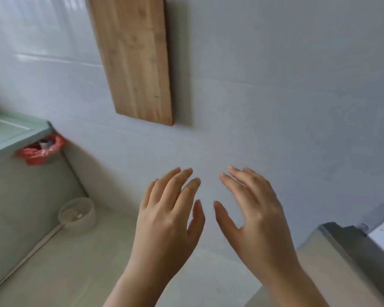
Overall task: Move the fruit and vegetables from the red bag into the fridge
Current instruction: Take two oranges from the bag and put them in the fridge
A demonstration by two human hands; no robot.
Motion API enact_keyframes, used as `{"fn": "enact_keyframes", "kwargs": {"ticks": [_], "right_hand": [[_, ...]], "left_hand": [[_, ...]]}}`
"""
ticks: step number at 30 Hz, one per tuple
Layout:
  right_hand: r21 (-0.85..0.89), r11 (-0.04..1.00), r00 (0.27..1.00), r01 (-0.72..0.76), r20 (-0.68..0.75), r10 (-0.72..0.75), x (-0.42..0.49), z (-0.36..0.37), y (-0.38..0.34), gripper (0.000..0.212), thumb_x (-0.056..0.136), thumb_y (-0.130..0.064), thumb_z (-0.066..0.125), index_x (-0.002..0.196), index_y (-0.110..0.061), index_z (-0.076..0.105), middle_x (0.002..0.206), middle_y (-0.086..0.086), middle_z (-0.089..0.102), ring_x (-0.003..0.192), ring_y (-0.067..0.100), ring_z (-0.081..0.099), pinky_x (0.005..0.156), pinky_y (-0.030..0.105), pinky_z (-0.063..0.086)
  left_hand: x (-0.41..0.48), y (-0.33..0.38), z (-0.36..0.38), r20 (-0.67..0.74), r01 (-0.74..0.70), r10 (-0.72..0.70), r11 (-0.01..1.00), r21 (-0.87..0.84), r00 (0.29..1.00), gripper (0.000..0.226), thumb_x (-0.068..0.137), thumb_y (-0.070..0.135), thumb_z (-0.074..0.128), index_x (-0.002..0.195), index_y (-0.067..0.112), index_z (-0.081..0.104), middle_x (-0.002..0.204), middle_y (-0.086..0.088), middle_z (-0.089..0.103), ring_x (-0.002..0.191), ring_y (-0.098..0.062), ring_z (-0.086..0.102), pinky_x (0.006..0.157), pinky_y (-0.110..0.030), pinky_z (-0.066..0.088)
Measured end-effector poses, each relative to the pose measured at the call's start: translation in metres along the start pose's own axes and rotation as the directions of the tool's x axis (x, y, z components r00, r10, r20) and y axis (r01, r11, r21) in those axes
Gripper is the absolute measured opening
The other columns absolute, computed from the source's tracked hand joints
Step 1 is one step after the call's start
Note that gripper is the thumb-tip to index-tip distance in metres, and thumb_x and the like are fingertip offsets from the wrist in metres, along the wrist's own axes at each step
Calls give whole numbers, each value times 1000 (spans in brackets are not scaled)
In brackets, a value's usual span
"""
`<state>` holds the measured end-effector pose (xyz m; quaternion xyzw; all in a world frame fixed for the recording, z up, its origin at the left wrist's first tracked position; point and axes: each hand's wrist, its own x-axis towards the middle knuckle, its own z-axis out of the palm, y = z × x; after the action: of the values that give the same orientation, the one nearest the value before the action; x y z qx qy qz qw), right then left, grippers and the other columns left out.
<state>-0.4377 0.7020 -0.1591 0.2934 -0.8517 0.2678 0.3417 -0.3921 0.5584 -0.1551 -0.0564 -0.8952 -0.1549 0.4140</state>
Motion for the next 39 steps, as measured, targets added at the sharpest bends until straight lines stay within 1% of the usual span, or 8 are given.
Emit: {"fn": "enact_keyframes", "kwargs": {"ticks": [3,6,13,17,22,28,32,39], "right_hand": [[135,984,990,116,58,-125,9,37,-48,41,86,-35,47,118,-13,59,121,6,60,118,24,49,96,38,42],[242,949,971,204,70,-227,19,69,-101,41,85,-35,48,117,-12,60,121,7,60,117,26,49,96,38,40],[417,837,905,353,74,-418,27,142,-253,40,83,-34,48,114,-12,61,119,10,61,116,28,48,94,45,41],[536,750,864,387,73,-498,22,184,-367,41,82,-33,48,114,-11,60,120,10,60,116,31,49,90,53,45],[670,626,801,398,78,-593,2,223,-487,42,81,-32,48,115,-11,60,120,11,59,117,32,49,90,56,44],[758,519,726,394,90,-682,-18,264,-586,43,81,-34,46,114,-11,60,120,10,59,117,31,48,90,55,45],[803,463,688,374,94,-719,-21,303,-639,44,80,-35,46,114,-11,61,119,9,60,117,29,48,90,55,45],[857,384,645,343,83,-760,9,397,-740,46,80,-36,45,115,-10,61,120,10,60,116,32,51,92,52,43]], "left_hand": [[-29,-38,-39,-39,143,-139,980,140,989,28,83,18,50,103,4,64,114,-11,64,111,-28,54,87,-49,46],[-57,-77,-81,-97,256,-238,931,262,966,27,83,18,51,101,5,66,113,-11,64,111,-28,55,88,-49,45],[-125,-175,-191,-248,436,-361,792,428,899,27,82,20,50,101,8,64,113,-9,64,113,-25,52,92,-48,42],[-174,-234,-271,-327,551,-444,639,537,834,31,82,25,47,104,9,63,116,-10,63,114,-26,51,97,-47,36],[-230,-284,-359,-472,706,-543,388,592,695,39,80,28,44,104,5,65,114,-12,64,109,-34,58,91,-55,41],[-287,-328,-417,-575,783,-579,196,590,578,39,80,28,43,105,7,65,113,-12,63,107,-33,58,92,-56,40],[-310,-369,-434,-623,819,-586,129,559,518,40,81,28,43,106,6,64,114,-12,63,109,-33,57,90,-57,44],[-310,-482,-468,-637,814,-579,82,576,509,40,79,28,45,106,6,64,113,-12,64,107,-33,58,90,-56,44]]}}
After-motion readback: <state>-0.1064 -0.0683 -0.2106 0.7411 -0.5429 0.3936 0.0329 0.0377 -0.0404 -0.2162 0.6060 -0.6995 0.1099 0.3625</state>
